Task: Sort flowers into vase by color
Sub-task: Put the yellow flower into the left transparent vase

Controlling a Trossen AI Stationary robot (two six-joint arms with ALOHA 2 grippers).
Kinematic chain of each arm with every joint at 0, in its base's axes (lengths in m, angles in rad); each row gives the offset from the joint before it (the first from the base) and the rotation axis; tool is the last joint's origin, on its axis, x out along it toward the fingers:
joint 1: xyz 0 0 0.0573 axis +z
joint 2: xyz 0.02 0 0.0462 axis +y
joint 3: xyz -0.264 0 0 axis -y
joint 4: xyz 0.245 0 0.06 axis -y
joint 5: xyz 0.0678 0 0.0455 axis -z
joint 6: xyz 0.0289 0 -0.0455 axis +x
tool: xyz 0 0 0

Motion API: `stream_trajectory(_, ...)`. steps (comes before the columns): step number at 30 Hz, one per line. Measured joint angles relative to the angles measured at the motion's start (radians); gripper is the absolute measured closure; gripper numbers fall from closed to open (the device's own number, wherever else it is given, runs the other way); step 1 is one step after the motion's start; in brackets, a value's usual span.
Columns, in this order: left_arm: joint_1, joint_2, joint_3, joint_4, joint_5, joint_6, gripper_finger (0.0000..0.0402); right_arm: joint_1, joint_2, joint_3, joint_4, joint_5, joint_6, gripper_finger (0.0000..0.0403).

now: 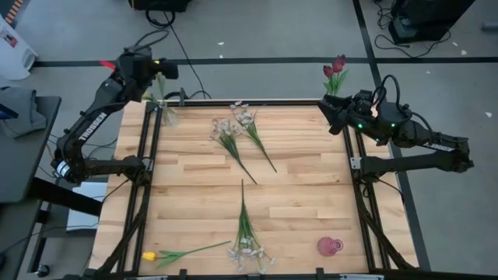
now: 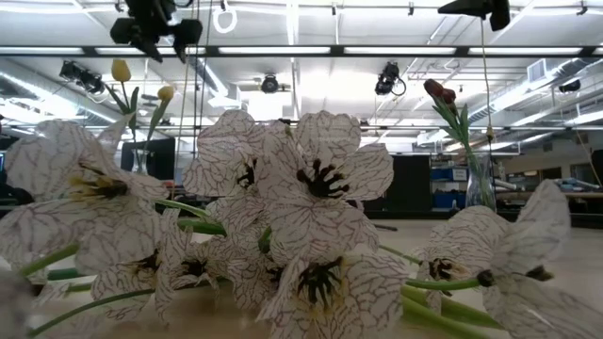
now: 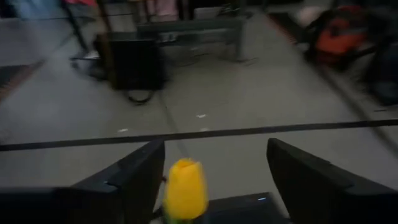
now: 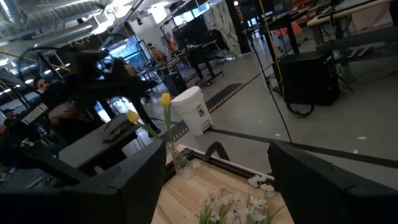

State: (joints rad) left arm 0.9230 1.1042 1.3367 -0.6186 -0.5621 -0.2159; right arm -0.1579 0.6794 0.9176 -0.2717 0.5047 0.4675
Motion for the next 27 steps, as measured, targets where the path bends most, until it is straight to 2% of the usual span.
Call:
stream_trajectory(3,0.000,0.000,0.041,0.021,0.106,-0.029,0.0092,-0.009,0.001,0.000,-0.011,0.000,0.000,0.0110)
stream_trajectory(7,-0.010,0.000,0.083,0.120,0.304,-0.098,0.0080,-0.024,0.001,0.000,-0.022,-0.001,0.000,0.0110)
stream_trajectory(12,-0.051,0.000,0.103,0.346,0.598,-0.244,0.0082,-0.037,0.001,0.000,-0.021,-0.026,0.000,0.0110)
stream_trajectory(15,-0.096,0.003,0.103,0.474,0.729,-0.322,0.0083,-0.046,0.001,0.000,-0.022,-0.060,0.000,0.0110)
stream_trajectory(21,-0.261,0.033,0.103,0.528,0.807,-0.360,0.0083,-0.065,0.001,0.000,-0.022,-0.161,0.000,0.0110)
stream_trajectory(27,-0.474,0.114,0.103,0.522,0.770,-0.306,0.0083,-0.077,0.001,0.000,-0.023,-0.277,0.001,0.0110)
